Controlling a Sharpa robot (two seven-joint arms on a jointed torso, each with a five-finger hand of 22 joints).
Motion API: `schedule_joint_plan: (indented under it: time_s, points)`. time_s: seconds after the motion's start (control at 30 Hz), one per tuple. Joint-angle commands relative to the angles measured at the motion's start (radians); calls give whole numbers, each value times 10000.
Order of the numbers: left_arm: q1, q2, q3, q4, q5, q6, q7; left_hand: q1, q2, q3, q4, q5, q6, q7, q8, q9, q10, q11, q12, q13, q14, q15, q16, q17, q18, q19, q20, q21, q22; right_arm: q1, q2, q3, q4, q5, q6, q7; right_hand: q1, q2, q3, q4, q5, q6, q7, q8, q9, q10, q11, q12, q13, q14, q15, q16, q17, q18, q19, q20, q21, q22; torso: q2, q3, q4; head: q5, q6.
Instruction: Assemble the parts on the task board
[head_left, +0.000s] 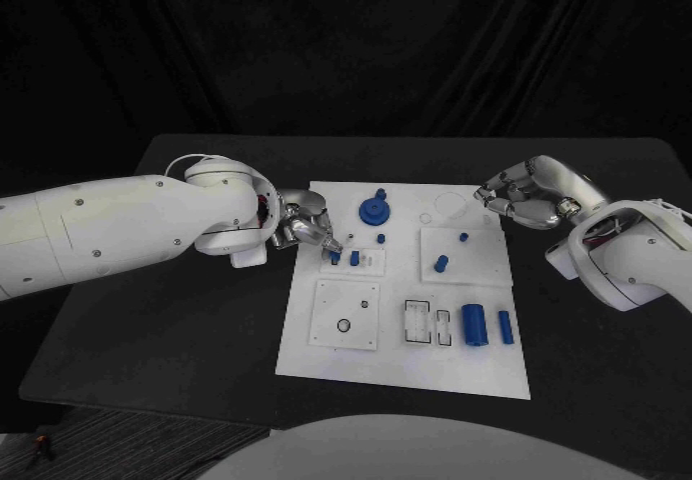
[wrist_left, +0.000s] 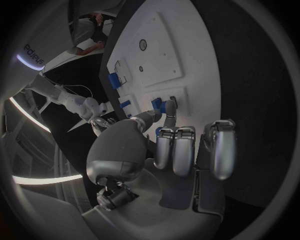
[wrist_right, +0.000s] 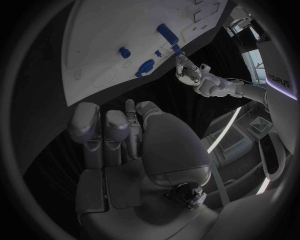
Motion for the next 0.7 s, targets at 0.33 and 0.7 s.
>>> schedule_joint_plan:
  time_s: [0.33,0.7]
  points:
    - [30,-73,2,-8,-63,358,74,38,55,147,-104,94,-2,-44,43,-3,1047,-34,27,2630,1039,-10,27,2634,100,374,-45,-62,2218,-22,9,7,-8,-54,-4,-218,81,-7,99,-14,80,71,25,1,15,67,-60,-58,-2356,137,-79,-69,-23,-81,-8,-67,-67,483,10,-11,13,13,-1]
    - [29,-7,1,-64,-489,427,66,-59,52,129,-47,16,-18,-26,28,-19,1047,-15,27,2630,1039,3,27,2634,105,359,-38,-91,2209,-23,20,7,-14,-54,0,-214,81,-7,99,-14,80,71,25,1,15,67,-60,-58,-2356,137,-79,-69,-23,-81,-8,-67,-67,483,1,-13,8,11,-1]
